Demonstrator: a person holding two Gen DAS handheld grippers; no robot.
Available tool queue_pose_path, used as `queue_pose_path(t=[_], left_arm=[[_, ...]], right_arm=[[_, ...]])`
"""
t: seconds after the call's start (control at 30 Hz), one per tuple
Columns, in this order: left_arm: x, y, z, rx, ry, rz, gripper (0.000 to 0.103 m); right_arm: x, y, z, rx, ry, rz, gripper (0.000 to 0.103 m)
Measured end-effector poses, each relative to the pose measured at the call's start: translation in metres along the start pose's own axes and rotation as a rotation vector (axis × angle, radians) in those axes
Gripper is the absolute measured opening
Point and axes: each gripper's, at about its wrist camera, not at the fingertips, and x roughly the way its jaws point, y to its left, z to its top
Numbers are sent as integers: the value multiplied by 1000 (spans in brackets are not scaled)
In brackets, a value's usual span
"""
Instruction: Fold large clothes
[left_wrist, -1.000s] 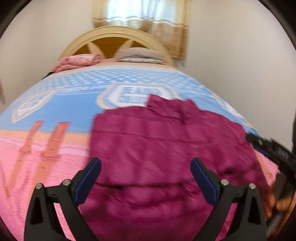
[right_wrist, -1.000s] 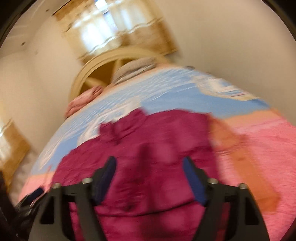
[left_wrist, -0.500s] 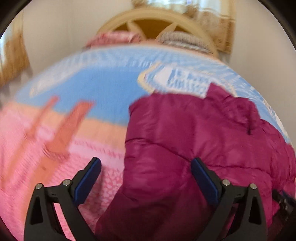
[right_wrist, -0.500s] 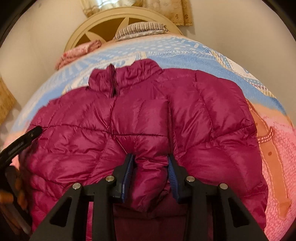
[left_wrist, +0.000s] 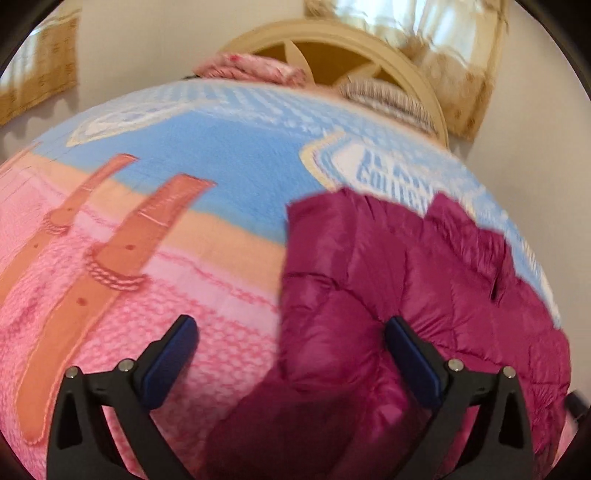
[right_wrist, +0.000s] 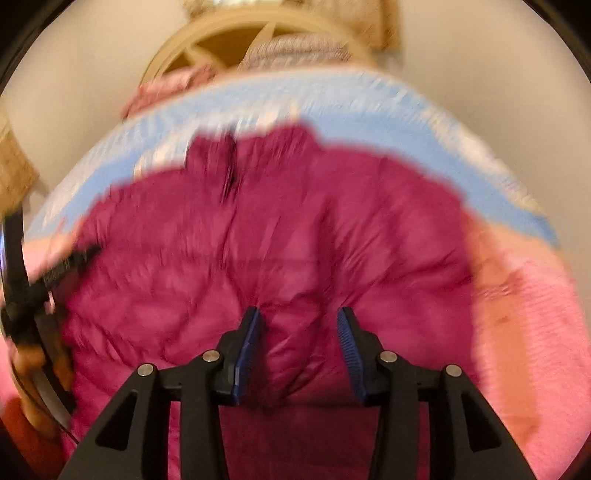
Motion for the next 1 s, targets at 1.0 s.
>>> queue_pose_path(t=[1.0], left_arm=[[-14,-2,4,-5,-112,-61,103]], right_arm=[[204,10,166,418,309,26,65]])
